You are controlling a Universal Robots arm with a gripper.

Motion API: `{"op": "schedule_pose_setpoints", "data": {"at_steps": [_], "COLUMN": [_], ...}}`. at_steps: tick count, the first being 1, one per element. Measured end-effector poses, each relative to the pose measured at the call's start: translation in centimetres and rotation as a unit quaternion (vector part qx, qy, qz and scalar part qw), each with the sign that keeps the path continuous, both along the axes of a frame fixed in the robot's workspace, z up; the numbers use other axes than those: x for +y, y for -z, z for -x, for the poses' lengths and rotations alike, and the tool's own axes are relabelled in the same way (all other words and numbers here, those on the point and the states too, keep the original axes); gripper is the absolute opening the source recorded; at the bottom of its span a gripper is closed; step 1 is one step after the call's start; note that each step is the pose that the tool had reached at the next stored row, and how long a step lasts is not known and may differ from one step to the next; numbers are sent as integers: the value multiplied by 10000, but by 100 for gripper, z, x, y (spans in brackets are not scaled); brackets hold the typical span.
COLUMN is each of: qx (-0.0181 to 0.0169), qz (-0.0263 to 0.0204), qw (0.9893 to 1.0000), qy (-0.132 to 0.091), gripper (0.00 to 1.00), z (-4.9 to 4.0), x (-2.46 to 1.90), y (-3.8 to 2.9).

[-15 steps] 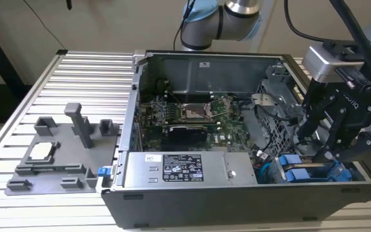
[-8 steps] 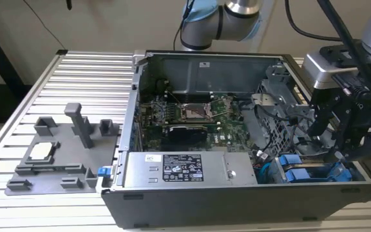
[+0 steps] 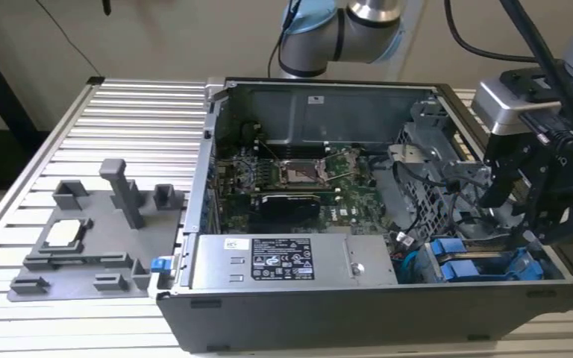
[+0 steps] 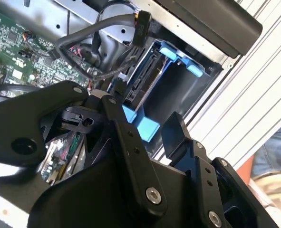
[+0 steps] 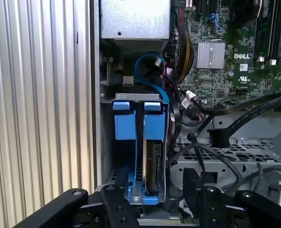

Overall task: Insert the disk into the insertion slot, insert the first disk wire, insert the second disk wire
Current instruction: 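Insert the first disk wire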

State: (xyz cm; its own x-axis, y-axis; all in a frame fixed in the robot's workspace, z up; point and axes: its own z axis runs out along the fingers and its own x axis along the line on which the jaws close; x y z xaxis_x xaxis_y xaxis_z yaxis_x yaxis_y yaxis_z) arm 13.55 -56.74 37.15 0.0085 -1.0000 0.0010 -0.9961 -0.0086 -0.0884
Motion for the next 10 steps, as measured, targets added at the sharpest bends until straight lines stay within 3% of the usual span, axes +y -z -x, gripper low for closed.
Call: {"op": "schedule_pose_setpoints", "data": {"at_steps": [10], "qx": [11], "qz": [0], "qw": [10000], "qy": [-44], "gripper": [58], "z": [-149], "x": [35], "y": [0]}}
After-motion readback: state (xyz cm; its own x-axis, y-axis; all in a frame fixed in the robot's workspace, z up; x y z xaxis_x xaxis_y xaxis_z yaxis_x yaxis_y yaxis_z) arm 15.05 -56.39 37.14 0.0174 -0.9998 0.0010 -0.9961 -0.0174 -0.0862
